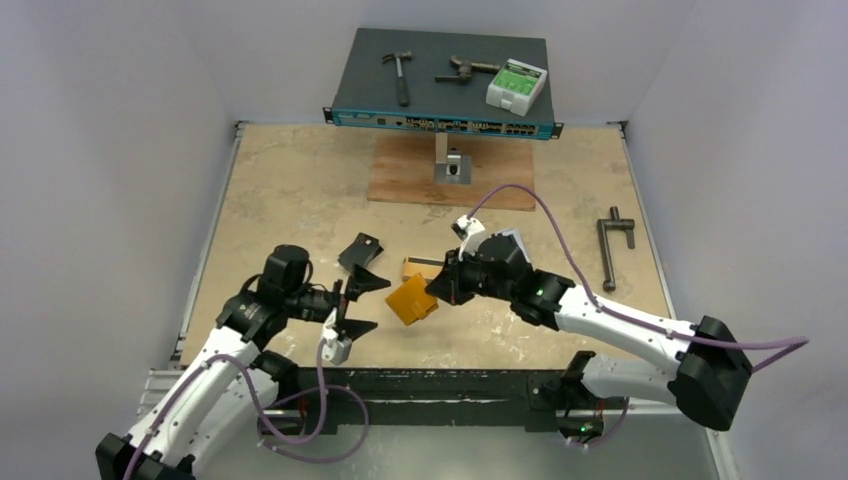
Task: Put the credit cards into the card holder
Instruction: Pick up the card holder from the center of the board.
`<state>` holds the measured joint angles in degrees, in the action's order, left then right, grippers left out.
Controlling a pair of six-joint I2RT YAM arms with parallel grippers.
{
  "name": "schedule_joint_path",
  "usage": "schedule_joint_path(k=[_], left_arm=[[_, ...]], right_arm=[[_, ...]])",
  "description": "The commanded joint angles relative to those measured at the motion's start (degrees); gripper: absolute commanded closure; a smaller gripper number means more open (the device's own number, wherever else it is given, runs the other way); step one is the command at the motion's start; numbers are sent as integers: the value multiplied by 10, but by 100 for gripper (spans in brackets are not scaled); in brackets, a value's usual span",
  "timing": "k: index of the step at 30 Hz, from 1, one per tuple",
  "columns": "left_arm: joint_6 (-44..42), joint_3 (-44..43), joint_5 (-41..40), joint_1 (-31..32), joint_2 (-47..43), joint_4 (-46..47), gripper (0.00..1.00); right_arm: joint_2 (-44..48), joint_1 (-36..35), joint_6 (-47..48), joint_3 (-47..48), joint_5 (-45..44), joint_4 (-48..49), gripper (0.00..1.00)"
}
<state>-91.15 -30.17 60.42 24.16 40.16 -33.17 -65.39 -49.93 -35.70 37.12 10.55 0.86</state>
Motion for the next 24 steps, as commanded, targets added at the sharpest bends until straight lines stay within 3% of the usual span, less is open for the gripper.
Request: schedule_joint_path(k=[1, 2, 6, 20, 22, 24], left_arm=[[408, -58, -12, 17, -2, -55, 0], [472, -77, -21, 17, 16, -44, 0], [597, -148, 7, 15, 89, -83, 0], [629, -152, 6, 15, 122, -35, 1], [601, -163, 29, 15, 127, -64, 26], [569, -177, 40, 16, 130, -103, 62]], right_arm=[[7, -86, 121, 70, -140, -66, 100], [1, -112, 138, 85, -175, -77, 100], [-2, -181, 189, 131, -270, -103, 100], [-40, -328, 258, 264, -405, -173, 100], [-34, -333, 261, 267, -414, -172, 100], [-29, -335, 261, 267, -422, -174, 100]])
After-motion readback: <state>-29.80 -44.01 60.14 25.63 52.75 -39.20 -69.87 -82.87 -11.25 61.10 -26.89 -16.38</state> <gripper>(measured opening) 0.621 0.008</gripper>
